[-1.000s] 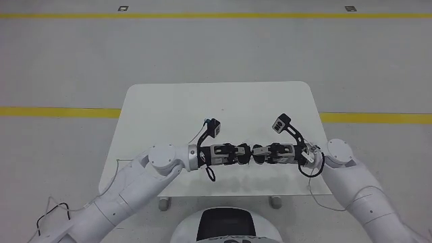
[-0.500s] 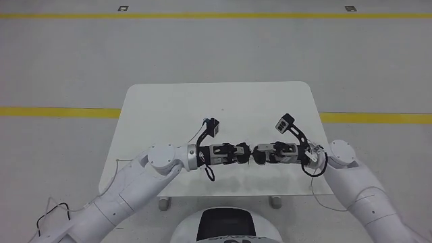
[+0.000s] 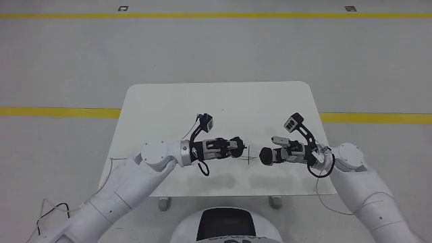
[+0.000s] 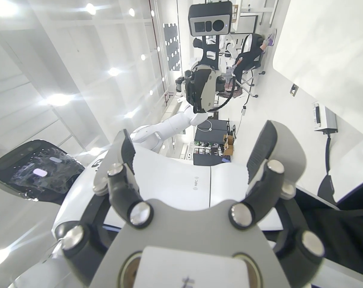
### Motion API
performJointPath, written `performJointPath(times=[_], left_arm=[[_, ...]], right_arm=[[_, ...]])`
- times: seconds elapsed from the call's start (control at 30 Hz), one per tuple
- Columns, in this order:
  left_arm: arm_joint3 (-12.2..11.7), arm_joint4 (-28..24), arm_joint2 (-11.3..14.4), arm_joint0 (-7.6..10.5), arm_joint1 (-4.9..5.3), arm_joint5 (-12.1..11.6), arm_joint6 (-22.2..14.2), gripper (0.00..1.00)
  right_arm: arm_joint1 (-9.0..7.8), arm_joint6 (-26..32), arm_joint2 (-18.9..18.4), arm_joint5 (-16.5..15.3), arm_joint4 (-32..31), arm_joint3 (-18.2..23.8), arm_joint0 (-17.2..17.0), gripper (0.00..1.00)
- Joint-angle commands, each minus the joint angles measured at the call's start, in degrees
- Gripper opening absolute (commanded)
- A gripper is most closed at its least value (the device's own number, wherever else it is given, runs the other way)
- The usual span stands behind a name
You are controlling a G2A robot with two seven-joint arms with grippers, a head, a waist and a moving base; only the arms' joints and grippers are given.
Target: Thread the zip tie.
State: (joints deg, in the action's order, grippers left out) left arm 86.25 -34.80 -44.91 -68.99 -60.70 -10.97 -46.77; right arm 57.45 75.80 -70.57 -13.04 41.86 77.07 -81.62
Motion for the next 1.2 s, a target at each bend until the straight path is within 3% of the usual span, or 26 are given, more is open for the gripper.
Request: performJointPath(times=[0.0, 0.27, 0.47, 0.63, 0.77, 1.17], left_arm=[[0.00, 0.00, 0.00, 0.00, 0.00, 0.00, 0.00, 0.00], [0.00, 0.00, 0.00, 0.00, 0.00, 0.00, 0.00, 0.00], [0.00, 0.00, 0.00, 0.00, 0.00, 0.00, 0.00, 0.00], [0.00, 0.00, 0.00, 0.00, 0.00, 0.00, 0.00, 0.00], [0.00, 0.00, 0.00, 0.00, 0.00, 0.00, 0.00, 0.00], [0.00, 0.00, 0.00, 0.00, 0.00, 0.00, 0.00, 0.00]], right_arm=[[0.00, 0.00, 0.00, 0.00, 0.00, 0.00, 0.00, 1.00], [0.01, -0.93, 0.00, 0.07, -0.42, 0.23, -0.01, 1.00], [-0.52, -6.94, -0.87, 1.80, -11.18, 4.54, 2.03, 1.00], [-1.22, -7.13, -1.68, 3.59, -20.87, 7.81, 4.95, 1.00], [-1.74, -6.46, -2.34, 1.41, -27.38, 9.79, 6.42, 1.00], [-1.74, -6.46, -2.34, 1.41, -27.38, 9.79, 6.42, 1.00]])
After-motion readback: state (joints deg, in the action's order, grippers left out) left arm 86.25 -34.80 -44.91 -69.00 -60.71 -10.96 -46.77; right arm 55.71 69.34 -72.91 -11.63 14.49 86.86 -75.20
